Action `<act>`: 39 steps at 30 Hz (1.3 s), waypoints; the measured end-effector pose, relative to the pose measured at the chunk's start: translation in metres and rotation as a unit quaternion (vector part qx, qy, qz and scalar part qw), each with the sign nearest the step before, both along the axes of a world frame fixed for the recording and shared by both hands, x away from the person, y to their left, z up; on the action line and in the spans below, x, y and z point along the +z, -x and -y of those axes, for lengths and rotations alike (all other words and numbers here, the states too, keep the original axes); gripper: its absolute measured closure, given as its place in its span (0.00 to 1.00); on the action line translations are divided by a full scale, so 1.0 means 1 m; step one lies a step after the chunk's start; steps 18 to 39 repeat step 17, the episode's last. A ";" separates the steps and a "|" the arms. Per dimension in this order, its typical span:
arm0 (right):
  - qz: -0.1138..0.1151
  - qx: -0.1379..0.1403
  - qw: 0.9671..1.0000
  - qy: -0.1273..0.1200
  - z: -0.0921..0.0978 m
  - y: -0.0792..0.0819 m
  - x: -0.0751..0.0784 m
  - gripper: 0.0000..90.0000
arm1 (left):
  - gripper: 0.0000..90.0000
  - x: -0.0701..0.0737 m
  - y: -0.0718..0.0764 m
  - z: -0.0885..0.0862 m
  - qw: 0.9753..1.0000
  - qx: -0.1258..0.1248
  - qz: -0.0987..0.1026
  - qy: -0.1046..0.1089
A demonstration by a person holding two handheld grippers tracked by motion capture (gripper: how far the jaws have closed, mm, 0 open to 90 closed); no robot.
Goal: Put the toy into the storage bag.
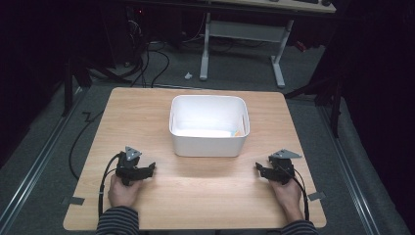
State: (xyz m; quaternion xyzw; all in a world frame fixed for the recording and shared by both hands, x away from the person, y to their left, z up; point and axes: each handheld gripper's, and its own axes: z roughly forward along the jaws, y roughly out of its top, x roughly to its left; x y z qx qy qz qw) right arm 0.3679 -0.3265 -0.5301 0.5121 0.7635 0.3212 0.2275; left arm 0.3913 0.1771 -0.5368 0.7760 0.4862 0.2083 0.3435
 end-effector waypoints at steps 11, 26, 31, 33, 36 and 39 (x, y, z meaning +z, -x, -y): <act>0.000 -0.022 1.000 0.000 0.000 0.005 0.000 0.37 | 0.24 0.000 0.000 0.000 1.000 -0.001 0.000 0.000; 0.000 -0.022 1.000 0.000 0.000 0.005 0.000 0.37 | 0.24 0.000 0.000 0.000 1.000 -0.001 0.000 0.000; 0.000 -0.022 1.000 0.000 0.000 0.005 0.000 0.37 | 0.24 0.000 0.000 0.000 1.000 -0.001 0.000 0.000; 0.000 -0.022 1.000 0.000 0.000 0.005 0.000 0.37 | 0.24 0.000 0.000 0.000 1.000 -0.001 0.000 0.000; 0.000 -0.022 1.000 0.000 0.000 0.005 0.000 0.37 | 0.24 0.000 0.000 0.000 1.000 -0.001 0.000 0.000; 0.000 -0.022 1.000 0.000 0.000 0.005 0.000 0.37 | 0.24 0.000 0.000 0.000 1.000 -0.001 0.000 0.000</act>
